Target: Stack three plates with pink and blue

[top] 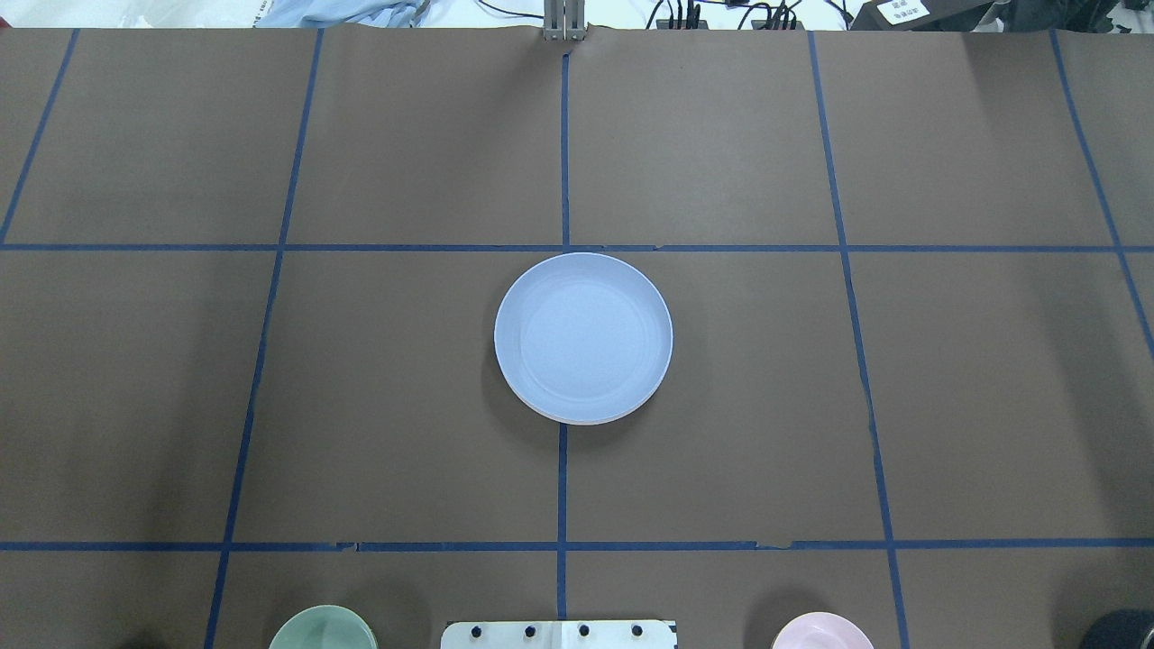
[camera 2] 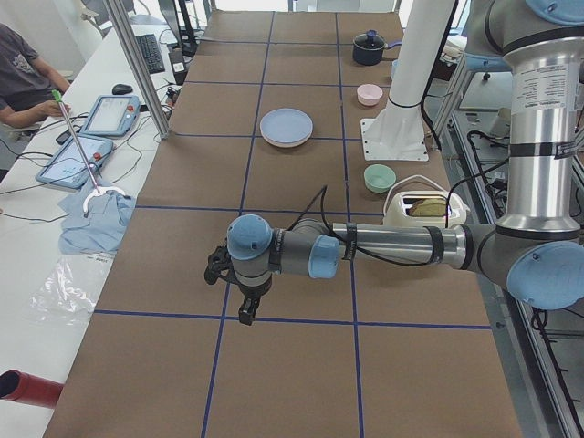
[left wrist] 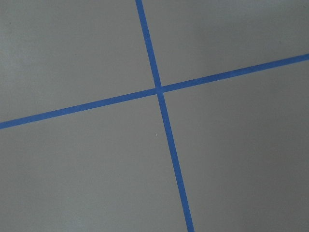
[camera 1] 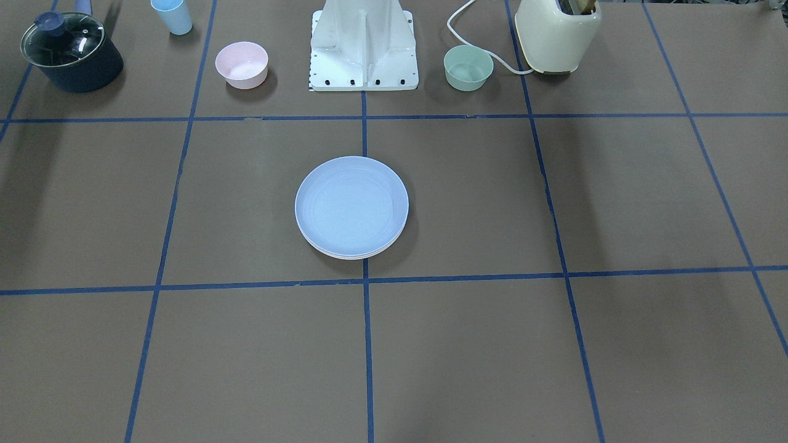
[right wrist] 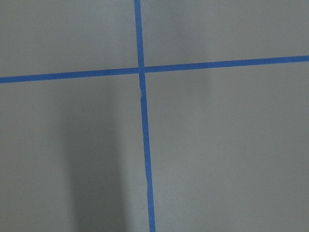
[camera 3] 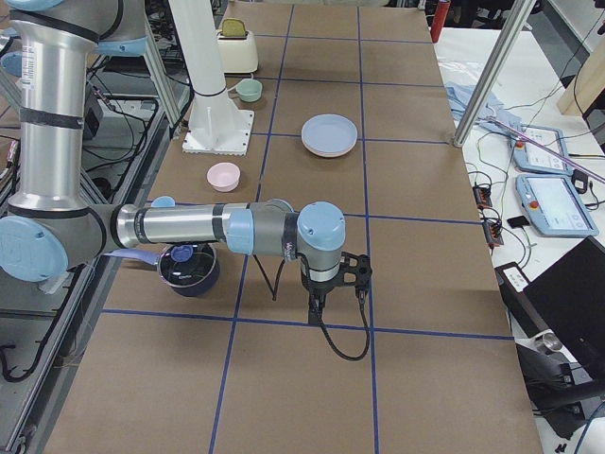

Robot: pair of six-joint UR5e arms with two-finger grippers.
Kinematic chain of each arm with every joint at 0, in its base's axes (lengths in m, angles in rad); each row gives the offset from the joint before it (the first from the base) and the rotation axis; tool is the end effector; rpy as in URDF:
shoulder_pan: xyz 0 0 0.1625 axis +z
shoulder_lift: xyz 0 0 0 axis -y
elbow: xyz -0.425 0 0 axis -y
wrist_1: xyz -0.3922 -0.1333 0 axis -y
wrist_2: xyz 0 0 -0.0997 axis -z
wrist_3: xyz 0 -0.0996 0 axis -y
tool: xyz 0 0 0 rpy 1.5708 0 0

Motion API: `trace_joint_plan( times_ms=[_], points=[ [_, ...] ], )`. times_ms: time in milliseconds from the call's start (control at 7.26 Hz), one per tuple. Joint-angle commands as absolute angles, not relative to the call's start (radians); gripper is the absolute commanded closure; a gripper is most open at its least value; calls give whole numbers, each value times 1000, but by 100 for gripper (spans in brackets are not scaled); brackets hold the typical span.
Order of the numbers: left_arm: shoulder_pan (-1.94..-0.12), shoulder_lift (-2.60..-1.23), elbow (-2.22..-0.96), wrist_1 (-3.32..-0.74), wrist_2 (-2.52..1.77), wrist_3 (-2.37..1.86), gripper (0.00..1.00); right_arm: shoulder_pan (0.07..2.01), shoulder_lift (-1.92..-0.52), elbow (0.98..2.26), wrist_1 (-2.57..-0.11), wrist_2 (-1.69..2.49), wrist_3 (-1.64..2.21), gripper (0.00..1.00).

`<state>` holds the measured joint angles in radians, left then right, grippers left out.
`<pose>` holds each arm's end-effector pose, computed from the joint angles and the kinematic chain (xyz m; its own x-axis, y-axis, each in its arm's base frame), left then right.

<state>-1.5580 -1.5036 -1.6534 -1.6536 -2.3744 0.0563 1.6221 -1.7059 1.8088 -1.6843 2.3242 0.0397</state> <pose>-0.0556 -0.4704 0.6395 0.6913 0.1353 -0.7097 -0.0517 0.9891 0.1382 0.0872 -0.4279 0.6170 0.7254 0.0842 0.6831 -0.0801 0.9961 -0.0377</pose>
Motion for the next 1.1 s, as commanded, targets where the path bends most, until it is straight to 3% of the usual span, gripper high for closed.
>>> trace_joint_plan(
  times_ms=[0,964],
  points=[
    [-1557,-1505,-1655,-1654,-2375,-9,0,1621,-1706,1809,-1684,2330,43,0],
    [-1557,-1506,-1654,-1654,-2375,-8,0,1621,-1706,1810,-1684,2344,43,0]
  ],
)
